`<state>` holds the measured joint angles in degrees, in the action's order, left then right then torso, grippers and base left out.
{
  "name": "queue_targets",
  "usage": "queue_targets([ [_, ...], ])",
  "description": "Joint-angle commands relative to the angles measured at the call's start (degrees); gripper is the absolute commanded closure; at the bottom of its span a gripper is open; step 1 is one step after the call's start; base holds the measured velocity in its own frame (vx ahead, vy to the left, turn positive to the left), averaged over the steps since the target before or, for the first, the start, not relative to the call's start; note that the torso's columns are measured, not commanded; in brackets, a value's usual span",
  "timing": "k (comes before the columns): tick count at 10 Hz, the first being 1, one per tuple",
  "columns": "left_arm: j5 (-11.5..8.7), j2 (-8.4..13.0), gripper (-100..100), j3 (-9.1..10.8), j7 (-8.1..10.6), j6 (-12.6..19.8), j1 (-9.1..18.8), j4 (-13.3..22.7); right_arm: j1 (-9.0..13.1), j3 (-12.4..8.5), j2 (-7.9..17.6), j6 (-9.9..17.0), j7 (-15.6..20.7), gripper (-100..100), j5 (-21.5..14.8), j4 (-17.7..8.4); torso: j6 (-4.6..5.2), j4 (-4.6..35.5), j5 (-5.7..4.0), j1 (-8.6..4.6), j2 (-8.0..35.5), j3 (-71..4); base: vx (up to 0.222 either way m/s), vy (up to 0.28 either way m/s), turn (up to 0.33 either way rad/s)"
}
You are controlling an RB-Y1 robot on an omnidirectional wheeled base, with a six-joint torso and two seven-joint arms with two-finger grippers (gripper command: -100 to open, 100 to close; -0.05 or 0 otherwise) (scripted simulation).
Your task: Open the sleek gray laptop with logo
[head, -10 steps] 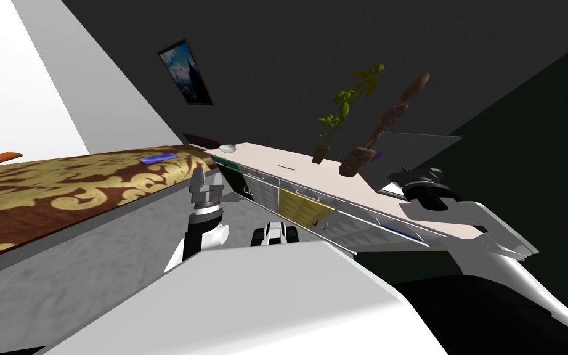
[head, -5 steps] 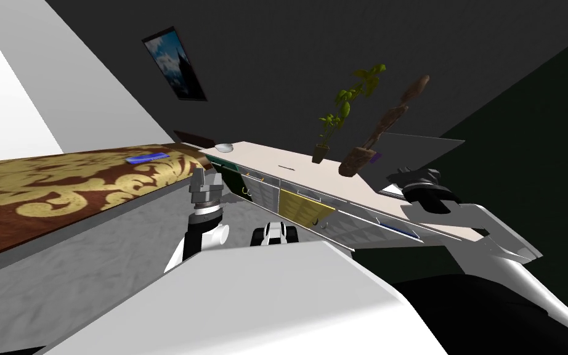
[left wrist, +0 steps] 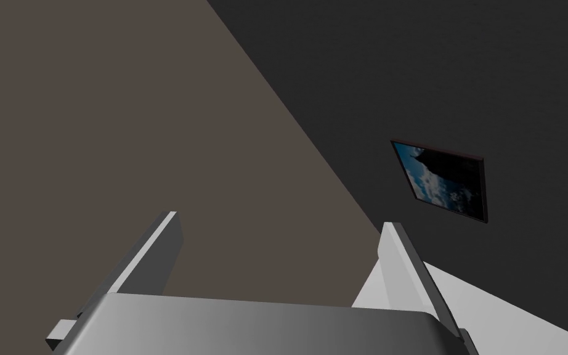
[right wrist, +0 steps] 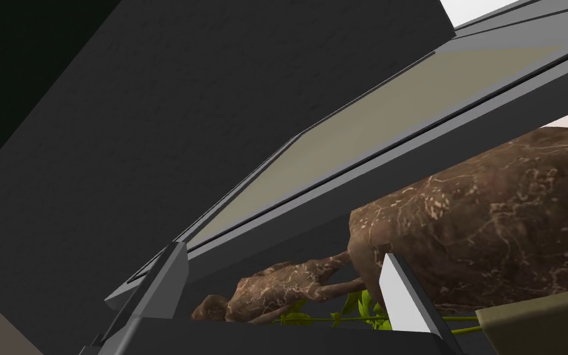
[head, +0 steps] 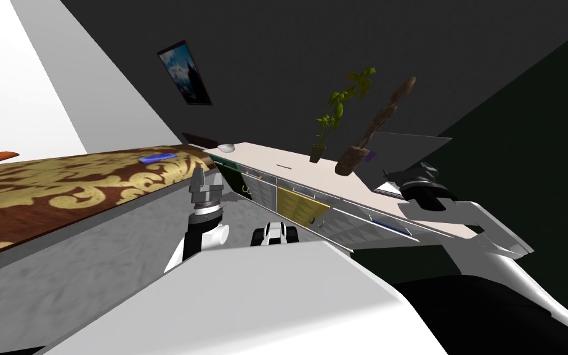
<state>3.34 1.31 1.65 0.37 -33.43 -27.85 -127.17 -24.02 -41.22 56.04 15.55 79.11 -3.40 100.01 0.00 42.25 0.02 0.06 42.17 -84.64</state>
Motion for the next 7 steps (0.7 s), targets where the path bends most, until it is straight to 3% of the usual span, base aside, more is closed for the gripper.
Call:
queue_targets([
  [1, 0.0, 0.0, 0, 0.0, 0.0, 0.0, 0.0, 0.0, 1.1, 0.3, 0.0, 2.9, 0.4, -100, -0.5, 1.1, -0.02, 0.0, -0.01, -0.04, 0.1, 0.0, -0.033, -0.055, 0.096],
  [2, 0.0, 0.0, 0, 0.0, 0.0, 0.0, 0.0, 0.0, 1.7, 0.4, 0.0, 4.4, 0.6, -100, -0.8, 1.7, 0.0, 0.0, -0.02, -0.05, 0.1, 0.1, -0.023, -0.053, 0.088],
  [3, 0.0, 0.0, 0, 0.0, 0.0, 0.0, 0.0, 0.0, 1.4, 0.3, -0.1, 3.4, 0.5, -100, -0.7, 1.4, -0.01, 0.0, -0.02, -0.07, 0.1, 0.1, -0.009, -0.024, 0.02],
  [4, 0.0, 0.0, 0, 0.0, 0.0, 0.0, 0.0, 0.0, 0.5, 0.1, 0.0, 1.4, 0.2, 100, -0.2, 0.5, 0.01, 0.0, -0.02, -0.03, 0.1, 0.0, 0.032, 0.045, -0.168],
  [7, 0.0, 0.0, 0, -0.01, 0.0, 0.0, 0.0, 0.0, -0.7, -0.2, 0.0, -1.6, -0.2, 100, 0.4, -0.6, 0.0, 0.0, 0.05, 0.09, 0.0, 0.0, 0.045, 0.08, -0.095],
])
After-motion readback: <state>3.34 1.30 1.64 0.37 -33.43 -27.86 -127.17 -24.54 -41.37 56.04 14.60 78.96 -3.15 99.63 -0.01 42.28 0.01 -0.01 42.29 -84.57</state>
